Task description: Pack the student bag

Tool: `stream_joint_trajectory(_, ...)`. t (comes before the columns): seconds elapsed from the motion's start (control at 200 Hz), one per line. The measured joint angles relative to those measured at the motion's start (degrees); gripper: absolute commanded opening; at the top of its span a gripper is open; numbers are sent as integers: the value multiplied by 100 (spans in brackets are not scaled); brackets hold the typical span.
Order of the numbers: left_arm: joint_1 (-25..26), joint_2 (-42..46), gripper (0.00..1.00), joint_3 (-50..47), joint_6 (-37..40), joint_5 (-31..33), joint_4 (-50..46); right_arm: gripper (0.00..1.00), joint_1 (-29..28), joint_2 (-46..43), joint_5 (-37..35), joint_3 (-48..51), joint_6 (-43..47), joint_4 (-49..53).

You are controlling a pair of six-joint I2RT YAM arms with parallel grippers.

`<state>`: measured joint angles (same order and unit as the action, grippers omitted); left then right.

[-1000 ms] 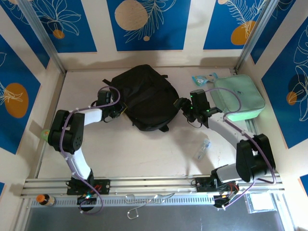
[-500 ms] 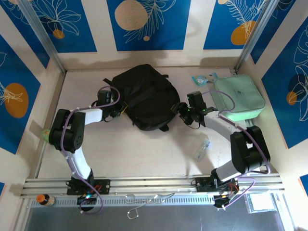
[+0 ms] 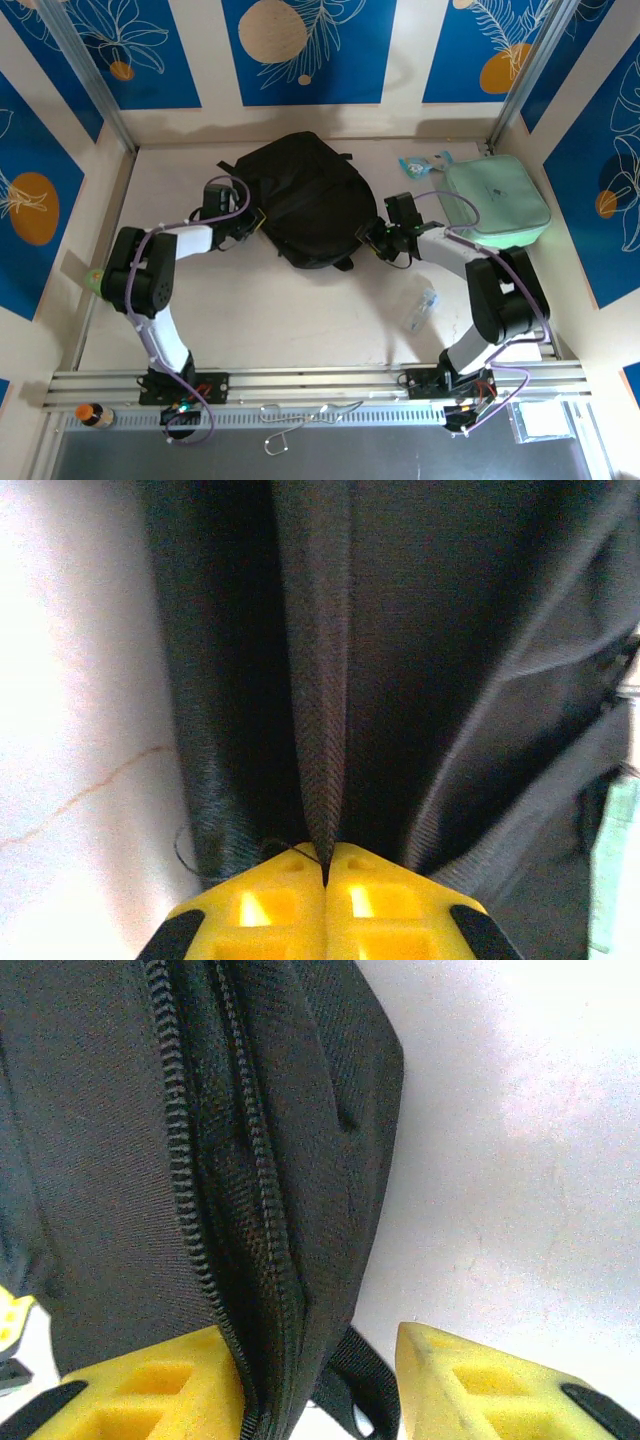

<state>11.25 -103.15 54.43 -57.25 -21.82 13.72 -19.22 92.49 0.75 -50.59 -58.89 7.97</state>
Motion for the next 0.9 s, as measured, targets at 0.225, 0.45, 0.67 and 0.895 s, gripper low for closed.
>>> stream_joint_trajectory(0.225,2,1003,0,-199,50,-164,-11,35,173,807,173,-658,468,-90)
stream_joint_trajectory(0.45,59,1325,0,-466,-96,-221,-57,36,352,1967,278,-2124,1252,-42)
stream_joint_trajectory(0.67,192,1353,0,-555,-96,-221,-109,64,570,2114,321,-2535,1843,188)
stream_joint_trajectory(0.895,214,1353,0,-557,-96,-214,-83,71,785,640,66,-2076,2114,992)
